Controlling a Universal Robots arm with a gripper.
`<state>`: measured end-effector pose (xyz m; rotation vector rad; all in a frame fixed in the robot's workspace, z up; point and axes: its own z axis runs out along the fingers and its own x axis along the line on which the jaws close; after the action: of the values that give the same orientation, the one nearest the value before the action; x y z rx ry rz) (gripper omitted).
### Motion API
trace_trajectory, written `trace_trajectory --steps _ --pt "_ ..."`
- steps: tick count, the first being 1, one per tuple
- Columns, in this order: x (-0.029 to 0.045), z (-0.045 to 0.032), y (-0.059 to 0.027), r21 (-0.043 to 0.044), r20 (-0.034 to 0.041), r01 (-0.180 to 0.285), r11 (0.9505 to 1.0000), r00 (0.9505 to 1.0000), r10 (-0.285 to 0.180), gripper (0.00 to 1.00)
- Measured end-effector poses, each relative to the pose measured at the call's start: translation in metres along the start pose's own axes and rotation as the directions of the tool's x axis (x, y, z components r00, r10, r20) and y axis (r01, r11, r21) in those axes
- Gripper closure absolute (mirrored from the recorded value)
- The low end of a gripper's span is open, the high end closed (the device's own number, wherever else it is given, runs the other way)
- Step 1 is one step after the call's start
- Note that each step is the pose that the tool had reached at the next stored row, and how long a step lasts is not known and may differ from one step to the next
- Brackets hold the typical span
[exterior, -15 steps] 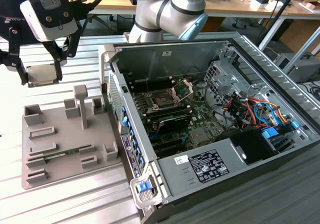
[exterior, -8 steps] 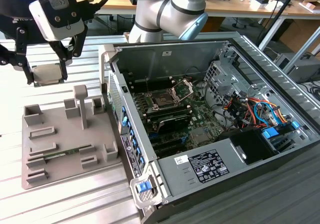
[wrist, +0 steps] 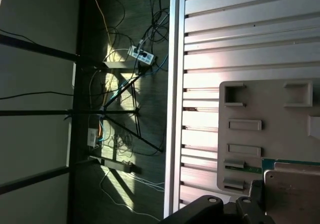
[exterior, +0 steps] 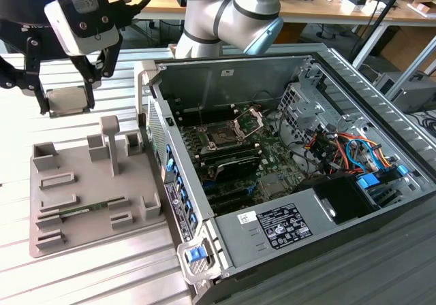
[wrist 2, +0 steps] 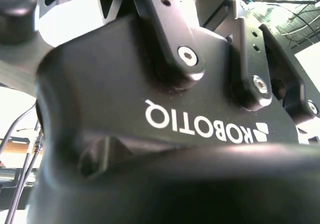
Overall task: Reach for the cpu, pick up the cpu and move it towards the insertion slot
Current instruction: 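Pick up the cpu and move it towards the insertion slot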
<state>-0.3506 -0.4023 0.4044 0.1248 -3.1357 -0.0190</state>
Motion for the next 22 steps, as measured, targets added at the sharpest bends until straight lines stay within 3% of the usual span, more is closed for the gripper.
trace_trajectory --steps 22 --pt "-0.0132 -0.0001 -0.0011 0.0 0.0 0.0 1.0 1.0 0.0 0.45"
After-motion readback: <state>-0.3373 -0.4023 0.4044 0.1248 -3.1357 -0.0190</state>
